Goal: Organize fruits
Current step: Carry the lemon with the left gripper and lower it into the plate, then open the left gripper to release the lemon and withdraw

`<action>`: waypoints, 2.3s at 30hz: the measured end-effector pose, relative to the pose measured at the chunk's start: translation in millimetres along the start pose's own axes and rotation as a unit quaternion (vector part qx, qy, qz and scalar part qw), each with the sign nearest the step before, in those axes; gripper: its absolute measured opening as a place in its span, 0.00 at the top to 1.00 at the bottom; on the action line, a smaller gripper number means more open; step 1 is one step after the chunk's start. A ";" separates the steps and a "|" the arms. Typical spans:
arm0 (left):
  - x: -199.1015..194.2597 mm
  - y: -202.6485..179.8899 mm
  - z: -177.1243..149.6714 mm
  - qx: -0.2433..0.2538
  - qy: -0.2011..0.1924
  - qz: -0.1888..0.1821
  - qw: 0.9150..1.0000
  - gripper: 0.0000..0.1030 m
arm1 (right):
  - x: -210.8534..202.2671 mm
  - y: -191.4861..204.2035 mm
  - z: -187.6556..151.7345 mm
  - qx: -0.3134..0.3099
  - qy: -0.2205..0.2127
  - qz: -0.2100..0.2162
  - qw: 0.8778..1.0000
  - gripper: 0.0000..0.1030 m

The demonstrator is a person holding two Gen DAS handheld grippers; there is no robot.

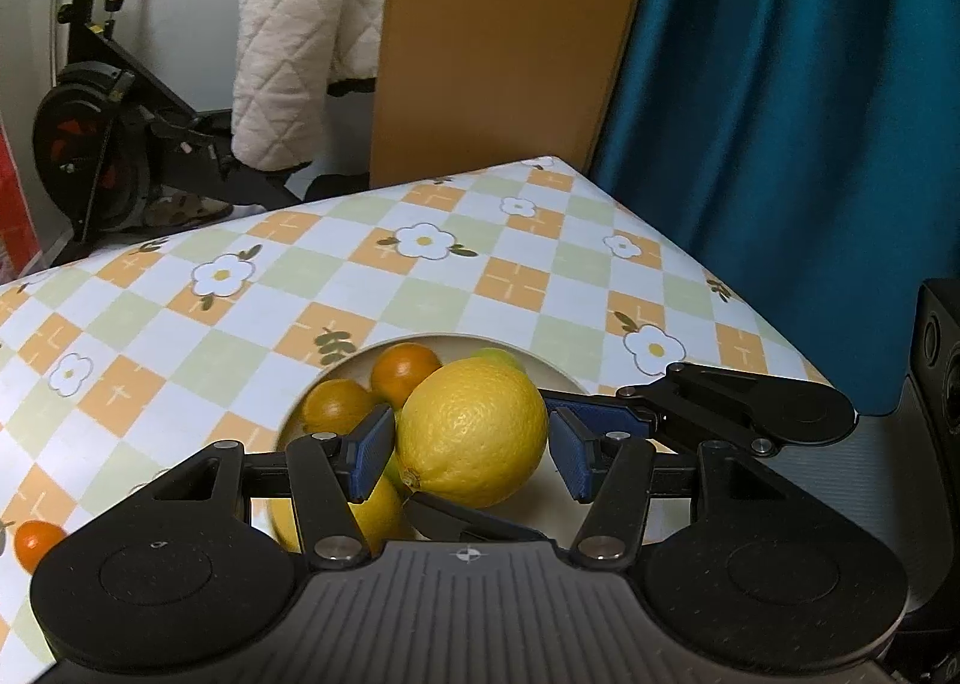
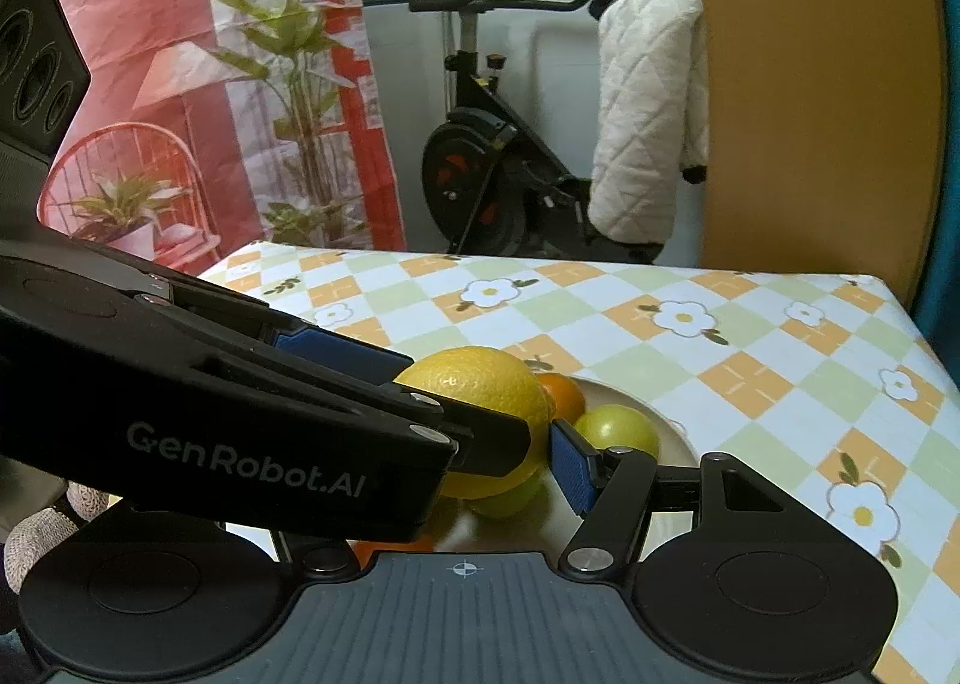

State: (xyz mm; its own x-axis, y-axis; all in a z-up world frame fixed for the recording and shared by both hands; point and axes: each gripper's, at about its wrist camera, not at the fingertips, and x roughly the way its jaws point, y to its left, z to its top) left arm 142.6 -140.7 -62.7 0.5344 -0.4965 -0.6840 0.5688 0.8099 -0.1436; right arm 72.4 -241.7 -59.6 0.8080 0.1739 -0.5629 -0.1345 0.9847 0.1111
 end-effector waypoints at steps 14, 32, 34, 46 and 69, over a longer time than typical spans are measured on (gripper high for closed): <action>28.2 -16.8 0.6 0.018 0.027 -0.016 0.999 0.43 | 0.7 -31.6 -19.6 0.036 0.012 -0.020 0.999 0.42; 48.2 -17.3 -0.2 0.015 0.038 -0.019 0.999 0.42 | 13.3 -46.3 -29.1 0.061 0.021 -0.027 0.998 0.42; 50.5 -17.6 0.7 0.014 0.039 -0.019 0.999 0.42 | 14.8 -47.9 -28.8 0.059 0.023 -0.029 0.998 0.42; 56.9 -17.9 -1.0 0.014 0.038 -0.022 0.999 0.43 | 20.1 -52.1 -32.7 0.060 0.032 -0.037 0.997 0.42; 34.5 -20.4 -0.1 0.022 0.004 0.000 1.000 0.40 | 10.4 -43.6 -21.2 0.035 0.017 -0.058 0.998 0.35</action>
State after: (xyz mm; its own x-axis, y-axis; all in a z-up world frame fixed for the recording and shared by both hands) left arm 149.3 -174.3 -83.4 0.5296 -0.4929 -0.6903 0.5956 0.7955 -0.1110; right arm 74.5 -282.5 -87.7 0.7953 0.0600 -0.6033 0.0006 0.9950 0.0998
